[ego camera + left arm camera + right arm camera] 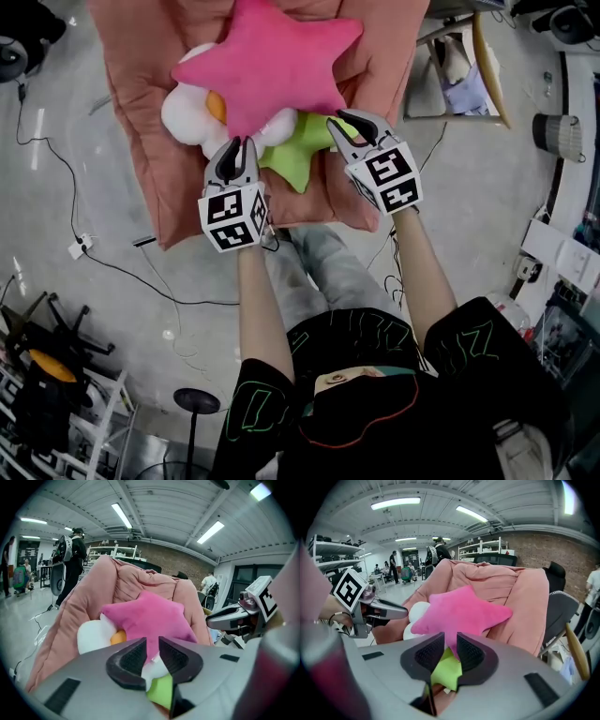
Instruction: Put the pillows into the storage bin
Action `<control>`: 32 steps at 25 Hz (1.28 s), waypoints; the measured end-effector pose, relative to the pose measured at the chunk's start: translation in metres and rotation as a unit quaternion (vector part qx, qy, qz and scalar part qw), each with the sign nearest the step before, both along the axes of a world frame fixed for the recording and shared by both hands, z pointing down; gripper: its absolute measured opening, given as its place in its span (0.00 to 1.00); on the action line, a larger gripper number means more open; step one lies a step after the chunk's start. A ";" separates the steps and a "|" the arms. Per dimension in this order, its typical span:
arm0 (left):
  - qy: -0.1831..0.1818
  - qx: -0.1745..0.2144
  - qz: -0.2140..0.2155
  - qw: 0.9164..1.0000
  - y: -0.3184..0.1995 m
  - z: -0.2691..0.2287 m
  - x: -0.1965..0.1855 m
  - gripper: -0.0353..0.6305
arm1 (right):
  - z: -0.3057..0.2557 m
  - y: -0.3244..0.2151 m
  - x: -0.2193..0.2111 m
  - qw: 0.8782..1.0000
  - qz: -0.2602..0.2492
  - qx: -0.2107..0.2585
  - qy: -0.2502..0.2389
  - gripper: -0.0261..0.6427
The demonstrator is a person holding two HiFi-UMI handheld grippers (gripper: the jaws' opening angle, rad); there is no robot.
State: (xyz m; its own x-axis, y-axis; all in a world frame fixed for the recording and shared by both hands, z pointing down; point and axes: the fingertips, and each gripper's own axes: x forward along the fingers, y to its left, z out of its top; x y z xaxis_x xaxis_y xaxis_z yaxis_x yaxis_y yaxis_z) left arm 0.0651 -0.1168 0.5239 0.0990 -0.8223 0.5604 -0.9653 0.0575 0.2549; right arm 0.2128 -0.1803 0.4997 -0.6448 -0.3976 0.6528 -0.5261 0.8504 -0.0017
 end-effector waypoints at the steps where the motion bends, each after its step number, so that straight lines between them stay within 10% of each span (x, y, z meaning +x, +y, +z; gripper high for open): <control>1: -0.001 -0.005 0.002 1.000 -0.004 0.005 -0.001 0.22 | 0.005 -0.004 0.000 1.000 -0.004 -0.002 0.007 0.16; 15: -0.029 -0.088 0.039 0.995 -0.035 0.064 -0.009 0.64 | 0.079 -0.039 0.002 0.992 -0.051 -0.061 0.096 0.53; 32: -0.015 -0.103 0.083 0.991 -0.055 0.088 -0.001 0.49 | 0.113 -0.048 -0.018 0.985 -0.066 -0.094 0.132 0.46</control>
State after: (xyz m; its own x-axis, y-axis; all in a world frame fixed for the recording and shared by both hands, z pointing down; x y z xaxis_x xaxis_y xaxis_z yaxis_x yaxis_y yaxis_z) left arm 0.0643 -0.1715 0.6123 0.2039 -0.6645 0.7189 -0.9728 -0.0551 0.2251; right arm 0.1949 -0.2284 0.6129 -0.4813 -0.1774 0.8584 -0.4138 0.9093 -0.0441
